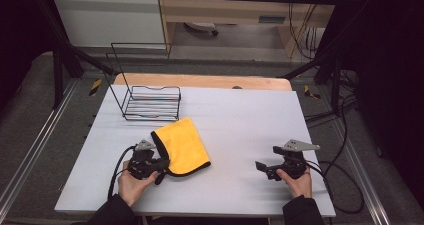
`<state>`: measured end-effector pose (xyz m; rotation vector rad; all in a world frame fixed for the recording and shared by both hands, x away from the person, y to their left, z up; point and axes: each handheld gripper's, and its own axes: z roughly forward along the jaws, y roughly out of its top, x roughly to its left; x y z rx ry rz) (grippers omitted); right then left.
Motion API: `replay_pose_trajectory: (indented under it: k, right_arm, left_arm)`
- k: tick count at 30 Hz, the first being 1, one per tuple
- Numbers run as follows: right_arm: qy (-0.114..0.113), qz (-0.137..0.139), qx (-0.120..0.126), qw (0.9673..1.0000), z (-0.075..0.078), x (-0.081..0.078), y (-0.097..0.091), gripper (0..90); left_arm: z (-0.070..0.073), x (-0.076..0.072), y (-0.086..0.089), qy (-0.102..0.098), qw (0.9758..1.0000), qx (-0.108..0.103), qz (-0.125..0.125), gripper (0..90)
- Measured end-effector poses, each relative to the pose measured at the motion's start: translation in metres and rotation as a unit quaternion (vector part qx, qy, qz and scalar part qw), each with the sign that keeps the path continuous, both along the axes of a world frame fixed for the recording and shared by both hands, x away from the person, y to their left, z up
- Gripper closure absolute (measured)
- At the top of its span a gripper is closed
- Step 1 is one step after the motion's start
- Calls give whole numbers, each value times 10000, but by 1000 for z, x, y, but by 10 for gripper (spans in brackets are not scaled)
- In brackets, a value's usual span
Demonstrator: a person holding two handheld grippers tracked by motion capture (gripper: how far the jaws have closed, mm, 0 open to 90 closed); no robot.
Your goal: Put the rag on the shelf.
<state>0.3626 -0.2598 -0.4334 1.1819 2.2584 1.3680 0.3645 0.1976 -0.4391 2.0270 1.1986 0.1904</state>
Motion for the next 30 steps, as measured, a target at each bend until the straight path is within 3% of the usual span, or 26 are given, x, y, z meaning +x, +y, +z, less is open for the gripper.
replay_pose_trajectory:
  k: [7,16,30]
  right_arm:
    - [20,15,22,10000,0,0,1,13]
    - [52,34,6,10000,-1,-1,4,15]
    - [45,20,-31,10000,-3,-1,5,15]
  left_arm:
    - [9,-3,12,69,9999,-56,-77,796]
    - [12,-12,40,180,9991,256,-290,796]
    - [12,-16,68,212,9971,515,-517,793]
